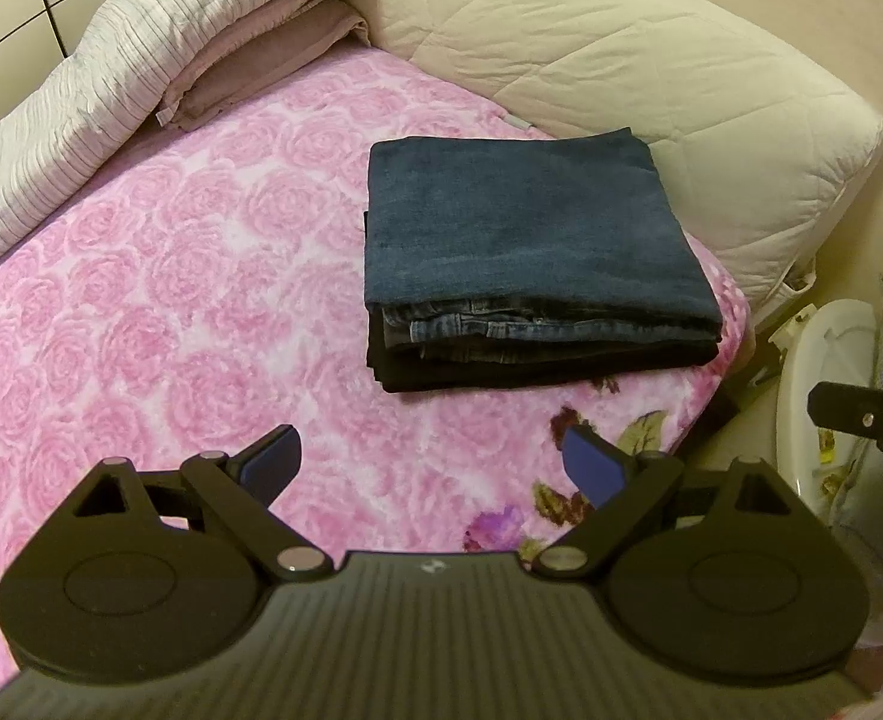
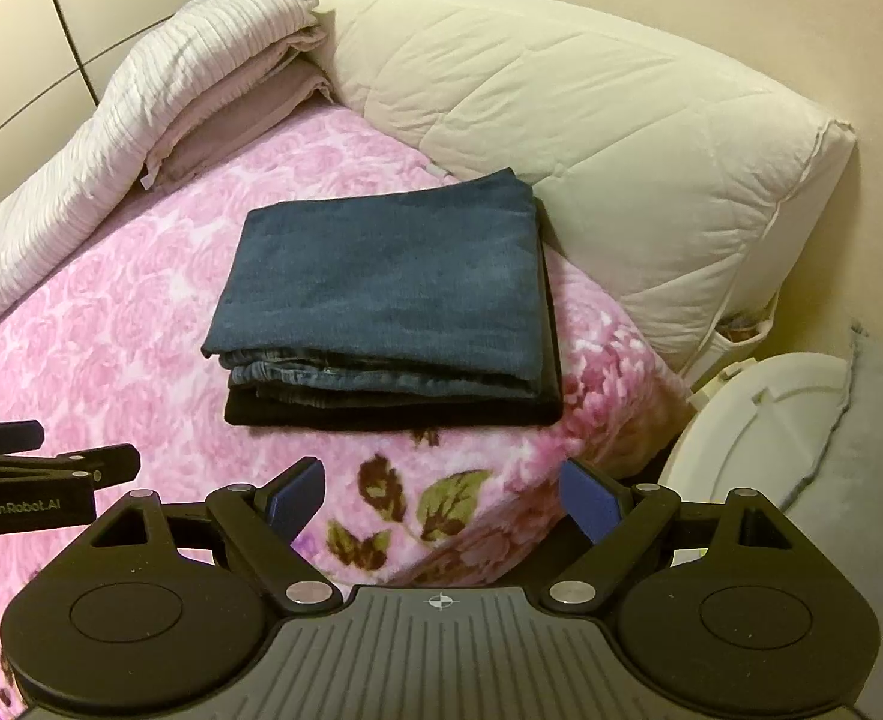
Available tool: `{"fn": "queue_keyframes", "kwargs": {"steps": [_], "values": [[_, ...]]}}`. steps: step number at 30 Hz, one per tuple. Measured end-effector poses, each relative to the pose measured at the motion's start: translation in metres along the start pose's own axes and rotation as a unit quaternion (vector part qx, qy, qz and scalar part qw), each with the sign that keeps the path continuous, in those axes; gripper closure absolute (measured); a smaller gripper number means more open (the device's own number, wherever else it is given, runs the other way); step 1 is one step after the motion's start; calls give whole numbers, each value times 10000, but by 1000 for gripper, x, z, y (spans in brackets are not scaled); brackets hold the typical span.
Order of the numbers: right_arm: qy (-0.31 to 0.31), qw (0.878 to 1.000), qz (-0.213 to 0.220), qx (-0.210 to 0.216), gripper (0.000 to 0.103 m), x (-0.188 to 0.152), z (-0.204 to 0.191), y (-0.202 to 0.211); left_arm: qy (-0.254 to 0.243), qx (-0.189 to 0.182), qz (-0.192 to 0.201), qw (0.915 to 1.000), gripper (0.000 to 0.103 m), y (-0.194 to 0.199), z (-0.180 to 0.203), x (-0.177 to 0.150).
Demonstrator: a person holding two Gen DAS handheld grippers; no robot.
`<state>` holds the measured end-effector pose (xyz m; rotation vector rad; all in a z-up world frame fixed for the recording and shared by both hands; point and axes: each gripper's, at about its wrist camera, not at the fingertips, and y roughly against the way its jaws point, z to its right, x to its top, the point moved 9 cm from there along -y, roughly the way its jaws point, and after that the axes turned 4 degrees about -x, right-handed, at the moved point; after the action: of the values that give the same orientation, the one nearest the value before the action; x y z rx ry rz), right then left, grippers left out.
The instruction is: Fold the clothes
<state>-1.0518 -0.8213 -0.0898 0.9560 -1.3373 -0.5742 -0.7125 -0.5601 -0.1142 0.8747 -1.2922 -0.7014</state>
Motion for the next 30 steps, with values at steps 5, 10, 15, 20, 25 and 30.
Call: {"fn": "queue_keyframes", "kwargs": {"steps": [5,10,15,20,25,30], "values": [[-48,10000,-18,-24,16,0,2,0,-48,-1,-19,10000,11,-2,2,0],[-58,10000,-54,-40,16,-2,2,0,-126,6,-58,9999,11,-5,6,-3],[-63,9999,-76,-50,16,-2,3,-1,-202,8,-60,9998,11,-7,9,-3],[-47,9999,-101,-58,16,-3,4,-1,-219,-28,-97,9997,11,-11,11,-3],[-42,9999,-117,-67,16,-3,4,-2,-290,-56,-101,9995,11,-13,15,-2],[-54,9999,-143,-81,16,-3,6,-4,-300,-71,-100,9995,11,-15,17,-1]]}}
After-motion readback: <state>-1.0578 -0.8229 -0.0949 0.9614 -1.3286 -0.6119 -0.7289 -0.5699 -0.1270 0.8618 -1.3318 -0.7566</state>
